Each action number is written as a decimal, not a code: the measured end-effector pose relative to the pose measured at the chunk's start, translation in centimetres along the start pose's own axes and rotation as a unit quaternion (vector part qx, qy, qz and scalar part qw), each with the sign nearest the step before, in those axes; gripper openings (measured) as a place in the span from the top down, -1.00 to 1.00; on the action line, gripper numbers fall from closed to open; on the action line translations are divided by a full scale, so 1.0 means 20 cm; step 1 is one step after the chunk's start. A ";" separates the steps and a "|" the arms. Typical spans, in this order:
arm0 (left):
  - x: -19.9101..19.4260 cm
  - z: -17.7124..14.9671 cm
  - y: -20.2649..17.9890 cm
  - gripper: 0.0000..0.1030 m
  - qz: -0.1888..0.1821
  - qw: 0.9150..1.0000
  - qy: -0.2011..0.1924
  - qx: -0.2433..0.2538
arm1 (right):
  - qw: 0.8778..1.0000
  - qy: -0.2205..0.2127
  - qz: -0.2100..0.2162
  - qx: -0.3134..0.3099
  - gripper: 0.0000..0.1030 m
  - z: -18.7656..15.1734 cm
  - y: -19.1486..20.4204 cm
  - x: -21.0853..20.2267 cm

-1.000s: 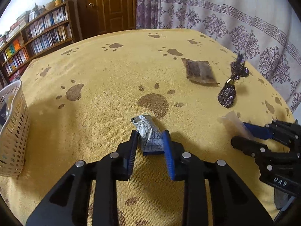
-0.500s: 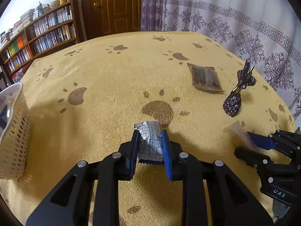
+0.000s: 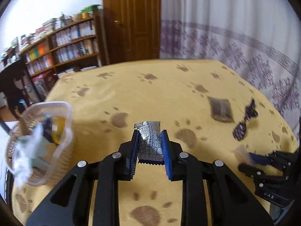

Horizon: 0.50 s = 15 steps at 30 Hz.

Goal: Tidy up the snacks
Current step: 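Carry the silver snack bar into the white basket and open the left tool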

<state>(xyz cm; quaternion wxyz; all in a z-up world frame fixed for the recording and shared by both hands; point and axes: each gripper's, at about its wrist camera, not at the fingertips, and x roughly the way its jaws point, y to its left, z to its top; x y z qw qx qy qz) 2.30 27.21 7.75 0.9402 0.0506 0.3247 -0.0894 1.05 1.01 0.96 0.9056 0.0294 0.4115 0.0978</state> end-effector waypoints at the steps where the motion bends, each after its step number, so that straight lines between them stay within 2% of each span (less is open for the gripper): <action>1: -0.01 0.01 0.04 0.53 0.004 1.000 -0.004 -0.008 | 1.000 0.000 0.000 0.000 0.39 0.00 0.00 0.00; 7: -0.07 0.06 0.29 0.53 0.041 0.997 -0.019 -0.061 | 1.000 0.000 0.000 0.000 0.39 0.00 0.00 0.00; 15: -0.06 0.06 0.58 0.50 0.093 0.988 -0.013 -0.119 | 1.000 0.000 0.001 0.001 0.38 0.00 0.00 0.00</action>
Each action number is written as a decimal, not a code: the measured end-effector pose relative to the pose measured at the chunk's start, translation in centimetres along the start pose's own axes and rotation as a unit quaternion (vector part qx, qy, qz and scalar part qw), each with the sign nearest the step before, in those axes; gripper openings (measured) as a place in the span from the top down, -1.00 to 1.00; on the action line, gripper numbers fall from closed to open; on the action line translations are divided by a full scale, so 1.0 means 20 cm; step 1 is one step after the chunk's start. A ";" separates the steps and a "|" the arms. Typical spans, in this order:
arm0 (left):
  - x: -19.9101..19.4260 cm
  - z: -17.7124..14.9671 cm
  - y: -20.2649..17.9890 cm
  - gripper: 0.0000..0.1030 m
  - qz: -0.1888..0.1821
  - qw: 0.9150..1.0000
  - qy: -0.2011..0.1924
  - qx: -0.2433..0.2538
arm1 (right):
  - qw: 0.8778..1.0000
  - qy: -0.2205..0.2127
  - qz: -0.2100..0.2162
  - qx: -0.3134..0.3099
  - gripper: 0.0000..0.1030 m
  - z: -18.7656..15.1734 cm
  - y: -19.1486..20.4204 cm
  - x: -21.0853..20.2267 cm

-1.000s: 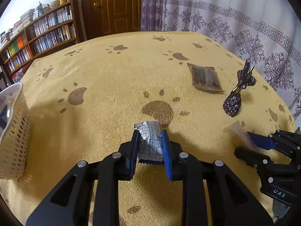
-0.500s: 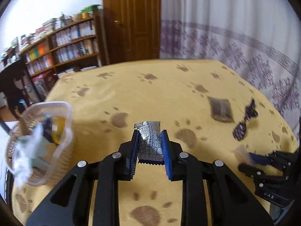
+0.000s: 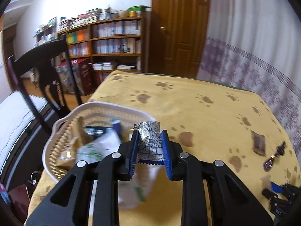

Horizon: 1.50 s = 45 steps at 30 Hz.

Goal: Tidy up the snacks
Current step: 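Carry the silver snack bar into the white basket and open the left tool, then carry the clear packet into the basket and open the right tool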

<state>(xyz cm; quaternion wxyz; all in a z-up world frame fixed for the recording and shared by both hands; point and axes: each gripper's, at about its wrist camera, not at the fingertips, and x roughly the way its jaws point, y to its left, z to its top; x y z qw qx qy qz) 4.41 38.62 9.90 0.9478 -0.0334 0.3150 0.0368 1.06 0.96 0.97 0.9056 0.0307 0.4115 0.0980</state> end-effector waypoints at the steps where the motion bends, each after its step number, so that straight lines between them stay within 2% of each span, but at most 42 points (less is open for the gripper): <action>1: 0.00 0.00 0.02 0.48 0.003 1.000 0.001 -0.005 | 1.000 0.000 0.000 0.000 0.38 0.00 0.00 0.00; 3: 0.01 0.01 0.06 0.14 0.010 1.000 0.000 -0.016 | 1.000 0.000 0.000 0.000 0.38 0.00 0.00 0.00; 4: 0.00 0.02 0.08 -0.10 0.015 1.000 -0.005 -0.020 | 1.000 0.000 0.000 0.000 0.38 0.00 0.00 0.00; 5: -0.01 0.02 0.09 -0.15 0.018 1.000 -0.010 -0.022 | 1.000 0.000 0.000 0.000 0.38 0.00 0.00 0.00; 18: -0.08 0.05 0.14 -0.17 0.023 0.999 -0.026 -0.039 | 1.000 0.000 0.000 0.000 0.38 0.00 0.00 0.00; 29: -0.20 0.08 0.14 -0.38 0.022 0.997 -0.056 -0.040 | 1.000 0.000 -0.001 0.000 0.38 0.00 0.00 0.00; 37: -0.23 0.09 0.16 -0.44 0.016 0.997 -0.064 -0.047 | 1.000 0.004 -0.023 -0.018 0.34 0.01 0.05 0.02; 40: -0.25 0.09 0.17 -0.44 0.013 0.996 -0.068 -0.051 | 0.999 0.003 -0.036 -0.028 0.40 0.01 0.08 0.02; 45: -0.27 0.10 0.22 -0.45 0.011 0.995 -0.075 -0.064 | 1.000 0.004 -0.010 -0.013 0.44 0.04 0.10 0.00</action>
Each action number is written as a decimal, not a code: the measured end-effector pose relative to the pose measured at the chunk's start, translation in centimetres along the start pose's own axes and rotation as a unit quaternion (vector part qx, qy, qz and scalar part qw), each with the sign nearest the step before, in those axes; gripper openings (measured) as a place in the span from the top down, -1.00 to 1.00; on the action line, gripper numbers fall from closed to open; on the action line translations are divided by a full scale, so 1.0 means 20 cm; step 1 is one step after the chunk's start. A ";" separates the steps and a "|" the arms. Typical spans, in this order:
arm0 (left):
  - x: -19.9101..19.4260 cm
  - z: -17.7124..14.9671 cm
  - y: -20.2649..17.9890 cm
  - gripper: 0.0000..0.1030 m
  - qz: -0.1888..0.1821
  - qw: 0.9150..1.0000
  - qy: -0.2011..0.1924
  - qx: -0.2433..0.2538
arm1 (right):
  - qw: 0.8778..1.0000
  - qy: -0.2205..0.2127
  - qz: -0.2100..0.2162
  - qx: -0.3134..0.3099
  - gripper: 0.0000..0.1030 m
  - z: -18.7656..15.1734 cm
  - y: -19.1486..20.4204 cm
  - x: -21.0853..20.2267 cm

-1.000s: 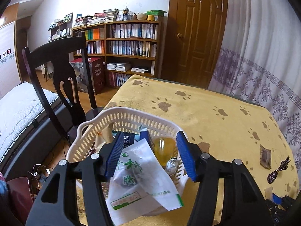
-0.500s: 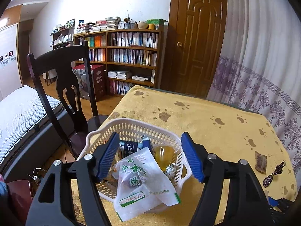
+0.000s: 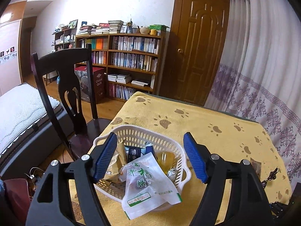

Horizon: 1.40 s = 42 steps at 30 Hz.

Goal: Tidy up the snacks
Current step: 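Carry the clear packet into the basket and open the right tool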

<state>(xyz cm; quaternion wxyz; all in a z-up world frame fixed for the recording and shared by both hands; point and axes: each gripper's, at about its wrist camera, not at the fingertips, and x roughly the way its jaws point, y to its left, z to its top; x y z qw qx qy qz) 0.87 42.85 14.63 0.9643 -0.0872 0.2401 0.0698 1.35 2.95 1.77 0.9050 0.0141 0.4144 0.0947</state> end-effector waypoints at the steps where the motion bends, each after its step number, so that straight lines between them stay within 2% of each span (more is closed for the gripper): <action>1: 0.00 0.00 0.01 -0.45 0.000 1.000 -0.001 -0.002 | 1.000 -0.002 0.007 0.002 0.44 0.02 0.01 -0.01; 7: -0.06 0.04 0.08 -0.45 -0.007 1.000 -0.016 -0.016 | 0.997 -0.010 0.068 -0.015 0.44 0.19 0.21 -0.03; 9: -0.07 0.05 0.10 -0.47 -0.009 0.999 -0.021 -0.023 | 0.995 -0.012 0.093 -0.026 0.44 0.28 0.32 -0.02; 11: -0.09 0.06 0.13 -0.58 -0.008 0.999 -0.027 -0.032 | 0.992 -0.014 0.117 -0.037 0.44 0.37 0.44 -0.02; 15: -0.12 0.07 0.17 -0.58 0.007 0.999 -0.036 -0.037 | 0.986 -0.020 0.158 -0.045 0.44 0.53 0.65 -0.01; 22: -0.13 0.09 0.23 -0.59 0.004 0.998 -0.042 -0.051 | 0.974 0.020 0.227 -0.015 0.44 0.78 0.96 0.16; 28: -0.13 0.10 0.24 -0.61 0.003 0.998 -0.044 -0.054 | 0.962 0.062 0.265 0.013 0.41 0.86 1.19 0.36; 33: -0.12 0.11 0.27 -0.61 0.005 0.997 -0.045 -0.066 | 0.962 0.061 0.265 0.004 0.40 0.85 1.21 0.39; 37: -0.12 0.11 0.27 -0.61 0.006 0.997 -0.047 -0.067 | 0.961 0.055 0.271 0.021 0.40 0.85 1.15 0.36; 42: -0.14 0.11 0.25 -0.61 0.001 0.997 -0.050 -0.061 | 0.948 0.065 0.310 0.033 0.40 0.83 1.12 0.35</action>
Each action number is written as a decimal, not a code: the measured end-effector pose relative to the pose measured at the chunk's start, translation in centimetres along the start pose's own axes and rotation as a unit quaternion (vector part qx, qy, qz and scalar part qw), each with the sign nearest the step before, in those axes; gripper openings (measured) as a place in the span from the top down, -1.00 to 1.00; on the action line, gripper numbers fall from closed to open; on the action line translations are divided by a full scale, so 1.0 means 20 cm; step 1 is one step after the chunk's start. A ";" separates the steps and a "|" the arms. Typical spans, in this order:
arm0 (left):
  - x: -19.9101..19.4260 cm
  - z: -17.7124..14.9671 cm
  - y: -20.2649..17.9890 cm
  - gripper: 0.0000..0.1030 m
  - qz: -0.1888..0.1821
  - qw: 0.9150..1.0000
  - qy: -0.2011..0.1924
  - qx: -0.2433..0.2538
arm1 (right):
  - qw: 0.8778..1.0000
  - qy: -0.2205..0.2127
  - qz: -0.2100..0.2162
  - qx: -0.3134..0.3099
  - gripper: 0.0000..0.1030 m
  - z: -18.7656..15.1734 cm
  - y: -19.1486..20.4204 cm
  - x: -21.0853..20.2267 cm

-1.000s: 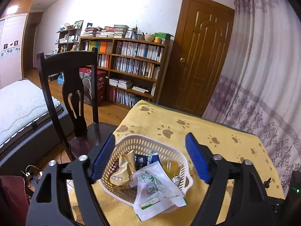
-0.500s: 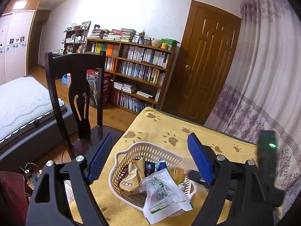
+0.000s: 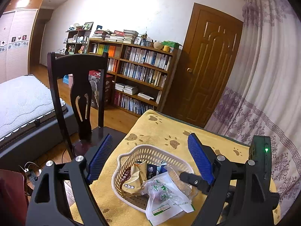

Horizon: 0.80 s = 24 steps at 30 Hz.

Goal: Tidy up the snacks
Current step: 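Carry the clear packet into the basket and open the right tool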

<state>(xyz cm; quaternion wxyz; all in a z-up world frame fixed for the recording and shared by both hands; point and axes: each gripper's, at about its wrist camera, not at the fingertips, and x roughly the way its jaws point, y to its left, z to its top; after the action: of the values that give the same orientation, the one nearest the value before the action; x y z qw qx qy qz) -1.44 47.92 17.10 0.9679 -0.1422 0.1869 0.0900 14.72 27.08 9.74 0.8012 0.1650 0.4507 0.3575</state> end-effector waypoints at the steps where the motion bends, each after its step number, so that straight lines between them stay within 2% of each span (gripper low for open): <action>1: 0.00 0.00 0.00 -0.61 0.000 1.000 -0.001 0.001 | 1.000 0.011 0.010 0.006 0.40 -0.02 0.00 0.02; 9: -0.01 0.01 0.01 -0.61 -0.001 1.000 -0.002 -0.005 | 1.000 0.028 0.005 0.013 0.40 -0.07 -0.02 0.13; 16: -0.01 0.01 0.00 -0.62 -0.002 1.000 -0.001 -0.002 | 1.000 -0.005 0.002 -0.011 0.40 -0.07 0.01 0.01; 18: -0.01 0.00 -0.01 -0.62 -0.004 1.000 0.000 0.000 | 1.000 -0.015 -0.005 -0.015 0.40 -0.09 0.02 -0.03; 20: -0.01 0.00 -0.02 -0.73 -0.005 1.000 -0.001 0.002 | 0.999 -0.024 -0.014 -0.016 0.40 -0.11 0.01 -0.06; 24: -0.01 0.00 -0.05 -0.76 -0.008 1.000 -0.001 0.009 | 0.997 -0.046 -0.049 -0.032 0.39 -0.17 -0.02 -0.13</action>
<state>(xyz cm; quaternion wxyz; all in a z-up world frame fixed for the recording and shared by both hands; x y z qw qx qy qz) -1.36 46.94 17.35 0.9701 -0.1347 0.1852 0.0809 11.16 24.81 9.26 0.8423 0.1334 0.4096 0.3240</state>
